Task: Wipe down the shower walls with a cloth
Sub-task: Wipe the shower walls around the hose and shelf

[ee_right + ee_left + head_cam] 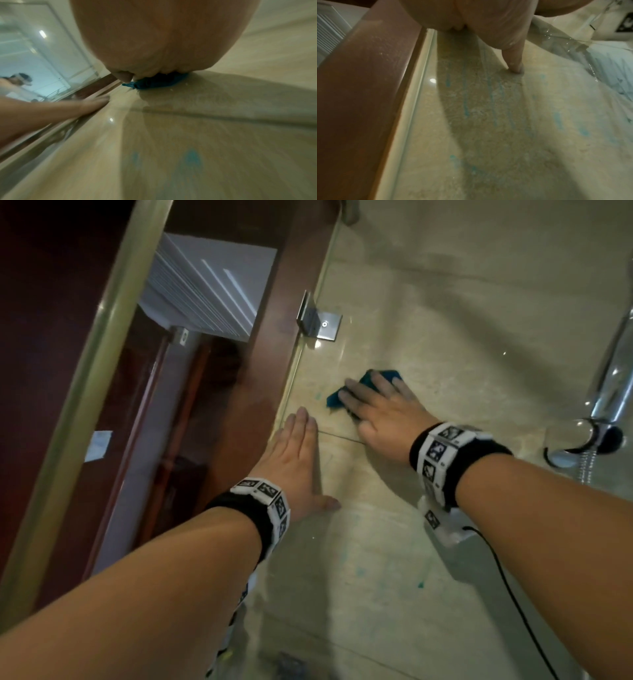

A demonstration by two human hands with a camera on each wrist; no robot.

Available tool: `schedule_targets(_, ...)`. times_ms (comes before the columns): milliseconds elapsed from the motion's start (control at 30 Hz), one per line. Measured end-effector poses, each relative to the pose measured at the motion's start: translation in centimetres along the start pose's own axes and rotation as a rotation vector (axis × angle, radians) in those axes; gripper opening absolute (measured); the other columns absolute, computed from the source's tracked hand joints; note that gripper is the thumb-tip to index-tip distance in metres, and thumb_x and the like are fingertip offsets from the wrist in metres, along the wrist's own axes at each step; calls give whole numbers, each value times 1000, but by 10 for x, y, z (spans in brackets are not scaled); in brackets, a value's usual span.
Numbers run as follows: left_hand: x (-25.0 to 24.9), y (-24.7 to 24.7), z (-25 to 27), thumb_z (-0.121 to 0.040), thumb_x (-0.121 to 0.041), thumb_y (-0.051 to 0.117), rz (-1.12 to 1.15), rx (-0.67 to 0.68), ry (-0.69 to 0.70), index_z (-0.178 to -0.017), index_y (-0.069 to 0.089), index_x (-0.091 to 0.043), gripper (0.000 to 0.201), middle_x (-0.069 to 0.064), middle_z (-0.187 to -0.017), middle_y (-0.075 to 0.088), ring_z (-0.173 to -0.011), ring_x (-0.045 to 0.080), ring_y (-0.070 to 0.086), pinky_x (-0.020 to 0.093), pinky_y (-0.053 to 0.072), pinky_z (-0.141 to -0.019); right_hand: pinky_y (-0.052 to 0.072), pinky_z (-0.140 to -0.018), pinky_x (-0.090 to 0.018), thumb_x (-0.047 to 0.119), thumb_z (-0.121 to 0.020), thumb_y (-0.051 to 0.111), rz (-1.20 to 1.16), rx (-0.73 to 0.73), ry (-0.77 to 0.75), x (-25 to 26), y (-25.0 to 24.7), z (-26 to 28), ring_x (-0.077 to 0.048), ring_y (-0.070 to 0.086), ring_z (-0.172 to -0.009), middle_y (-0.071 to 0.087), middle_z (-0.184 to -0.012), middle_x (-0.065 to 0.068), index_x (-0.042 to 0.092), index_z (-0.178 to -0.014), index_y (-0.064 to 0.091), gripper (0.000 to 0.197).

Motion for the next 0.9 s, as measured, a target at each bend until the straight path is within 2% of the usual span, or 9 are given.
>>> schedule_targets(133, 2, 2, -1, -74, -86, 63, -9, 13, 11, -156, -34, -9, 148, 7, -160, -46, -152, 24, -35, 41, -10, -129, 6, -124, -49, 39, -92, 15, -47, -113, 160, -27, -37, -38, -29, 2, -157, 9, -172, 8, 29, -163, 18, 72)
schedule_targets(233, 1, 2, 0, -75, -85, 64, -13, 14, 10, -156, -35, -9, 148, 7, -160, -48, -152, 24, -36, 40, -12, -128, 4, -123, -52, 37, -100, 21, -73, -137, 226, -30, -43, -57, -32, 0, -157, 6, -172, 6, 25, -163, 16, 65)
schedule_targets(300, 1, 2, 0, -75, -85, 65, -5, 13, 5, -156, -34, -9, 149, 7, -160, -48, -152, 24, -36, 40, -12, -128, 1, -123, -52, 35, -104, 29, -97, -145, 202, -17, -39, -61, -30, -3, -157, 5, -172, 7, 25, -163, 16, 61)
schedule_targets(433, 0, 1, 3, -75, -82, 68, 10, 27, 6, -157, -32, -9, 148, 7, -161, -45, -153, 24, -35, 41, -11, -129, -2, -125, -48, 34, -104, 31, -80, -151, 107, 14, -27, -58, -24, -4, -157, 8, -171, 10, 27, -163, 19, 61)
schedule_targets(500, -1, 1, 7, -76, -79, 71, 26, 46, 10, -158, -30, -9, 148, 8, -162, -43, -153, 24, -35, 39, -13, -128, -2, -125, -47, 39, -100, 23, -34, -126, 57, 26, -18, -48, -25, -3, -158, 9, -171, 11, 28, -163, 19, 65)
schedule_targets(633, -1, 4, 20, -78, -72, 75, 57, 76, 2, -159, -28, -8, 146, 8, -165, -39, -154, 24, -32, 36, -15, -126, -1, -125, -48, 46, -83, 0, 31, -20, -78, 48, 6, -19, -27, 0, -158, 10, -171, 10, 29, -164, 19, 85)
schedule_targets(767, 1, 3, 22, -74, -72, 79, 80, 100, -10, -160, -25, -8, 149, 8, -167, -35, -155, 23, -30, 34, -15, -124, -2, -125, -46, 42, -94, 13, 83, 41, -137, 46, 10, -8, -22, -2, -158, 4, -171, 14, 34, -164, 12, 70)
schedule_targets(867, 1, 3, 23, -74, -72, 79, 85, 114, 5, -159, -28, -9, 150, 7, -165, -39, -154, 23, -31, 34, -15, -124, 6, -124, -47, 45, -85, 1, 89, -13, -113, 33, -9, -24, -26, 7, -157, 13, -171, 10, 31, -163, 20, 81)
schedule_targets(900, 1, 5, 24, -75, -71, 78, 80, 117, 7, -158, -29, -9, 150, 7, -164, -41, -154, 23, -33, 34, -15, -124, 6, -125, -48, 45, -88, 4, 61, -57, -58, 27, -17, -34, -26, 7, -157, 14, -171, 9, 30, -163, 21, 78)
Point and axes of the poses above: each hand's wrist, its own z-axis away from the middle knuckle, its own y-axis out of the palm, x = y × z, the point moved 8 cm from there along -z, towards the middle knuckle
